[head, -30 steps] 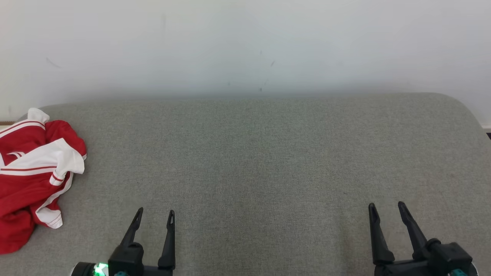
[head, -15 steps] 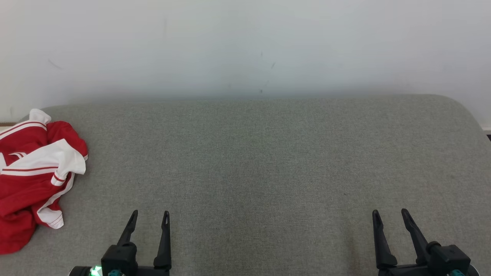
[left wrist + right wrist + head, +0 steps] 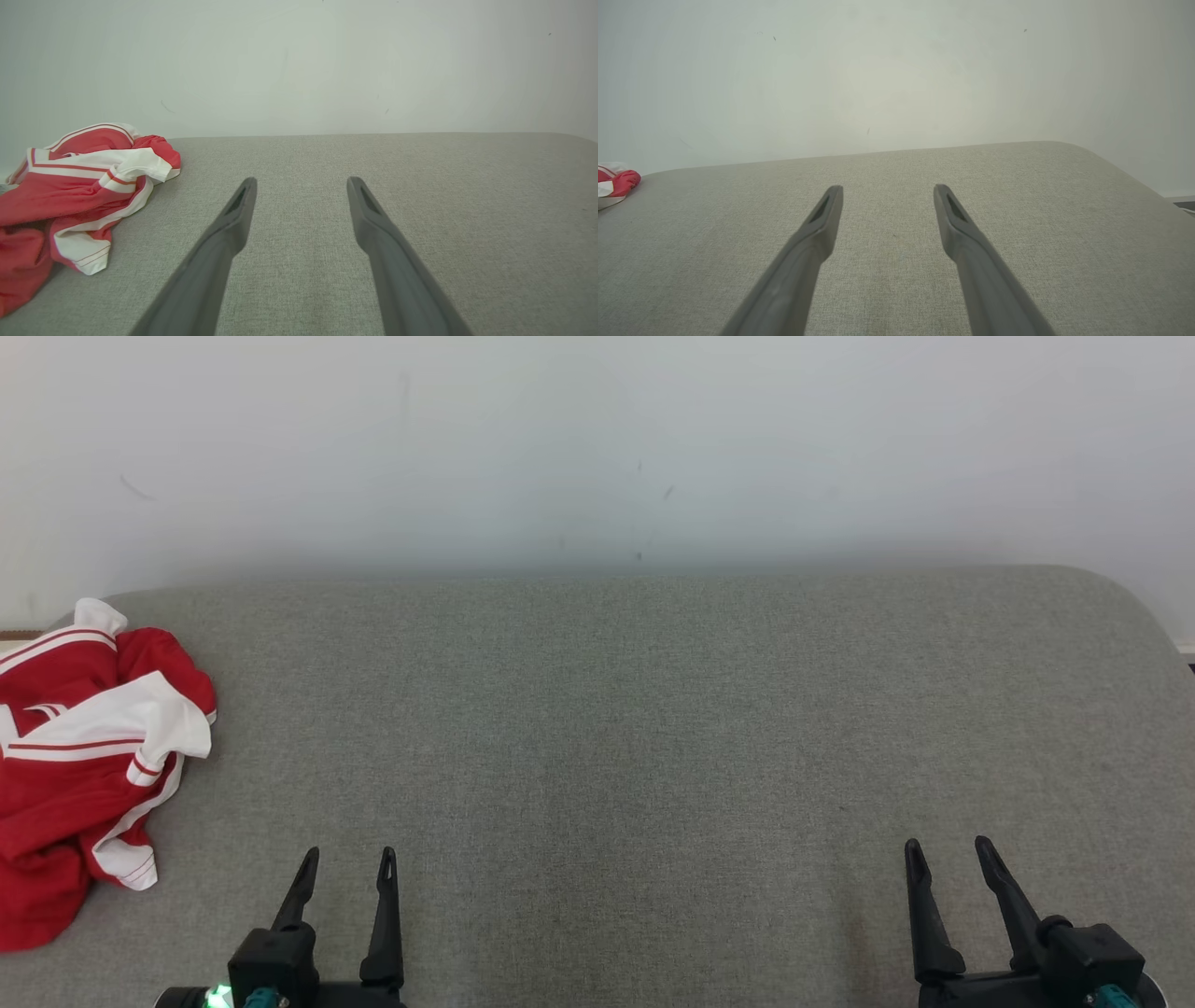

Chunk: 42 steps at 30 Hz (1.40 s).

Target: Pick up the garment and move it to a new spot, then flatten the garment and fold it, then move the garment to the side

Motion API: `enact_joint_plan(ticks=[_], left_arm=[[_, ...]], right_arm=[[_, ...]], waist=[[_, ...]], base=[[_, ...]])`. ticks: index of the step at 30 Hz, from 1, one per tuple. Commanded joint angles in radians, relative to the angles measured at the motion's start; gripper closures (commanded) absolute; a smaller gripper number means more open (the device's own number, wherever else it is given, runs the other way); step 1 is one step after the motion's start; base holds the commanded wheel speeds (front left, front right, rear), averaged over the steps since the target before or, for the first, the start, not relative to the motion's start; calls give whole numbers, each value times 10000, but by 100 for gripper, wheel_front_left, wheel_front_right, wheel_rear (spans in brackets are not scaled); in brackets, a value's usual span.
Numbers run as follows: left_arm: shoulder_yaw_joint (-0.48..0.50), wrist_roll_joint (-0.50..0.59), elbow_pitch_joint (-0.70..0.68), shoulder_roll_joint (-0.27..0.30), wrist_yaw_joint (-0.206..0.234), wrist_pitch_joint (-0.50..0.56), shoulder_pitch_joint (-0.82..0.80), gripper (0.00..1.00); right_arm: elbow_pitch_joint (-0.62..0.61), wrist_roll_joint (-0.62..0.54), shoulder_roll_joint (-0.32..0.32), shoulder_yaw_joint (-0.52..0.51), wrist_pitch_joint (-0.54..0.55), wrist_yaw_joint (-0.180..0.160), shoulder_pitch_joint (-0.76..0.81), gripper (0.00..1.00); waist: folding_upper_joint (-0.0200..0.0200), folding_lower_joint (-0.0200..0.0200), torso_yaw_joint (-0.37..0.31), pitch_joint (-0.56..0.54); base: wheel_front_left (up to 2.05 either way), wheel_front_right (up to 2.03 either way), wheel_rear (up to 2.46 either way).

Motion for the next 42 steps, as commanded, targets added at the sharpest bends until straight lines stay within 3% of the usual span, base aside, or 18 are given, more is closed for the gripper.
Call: enact_joint_plan(ticks=[1, 15, 23, 26, 29, 42], left_arm=[[6, -114, 3, 50, 50, 14, 20, 0], [-88, -247, 88, 108, 70, -76, -109, 0], [4, -247, -105, 191, 208, -164, -295, 0], [283, -373, -383, 337, 383, -196, -265, 0], [443, -459, -528, 392, 501, -219, -122, 0], [768, -761, -914, 503, 780, -142, 418, 0]], right_arm=[[21, 38, -26, 3, -32, 7, -57, 0], [42, -20, -2, -108, -34, 8, 19, 0], [-323, -82, -113, 102, -34, 8, -204, 0], [-666, -133, -103, 426, -29, 8, -312, 0], [-736, -128, -132, 651, 26, 8, -361, 0], [-929, 86, -164, 1208, 262, 8, -338, 0]], waist=[[0, -1, -2, 3], [0, -1, 154, 2], [0, -1, 1407, 4], [0, -1, 2518, 2], [0, -1, 2994, -3], [0, -1, 4249, 17]], base=[[0, 0, 0], [0, 0, 0], [0, 0, 0], [0, 0, 0], [0, 0, 0], [0, 0, 0]])
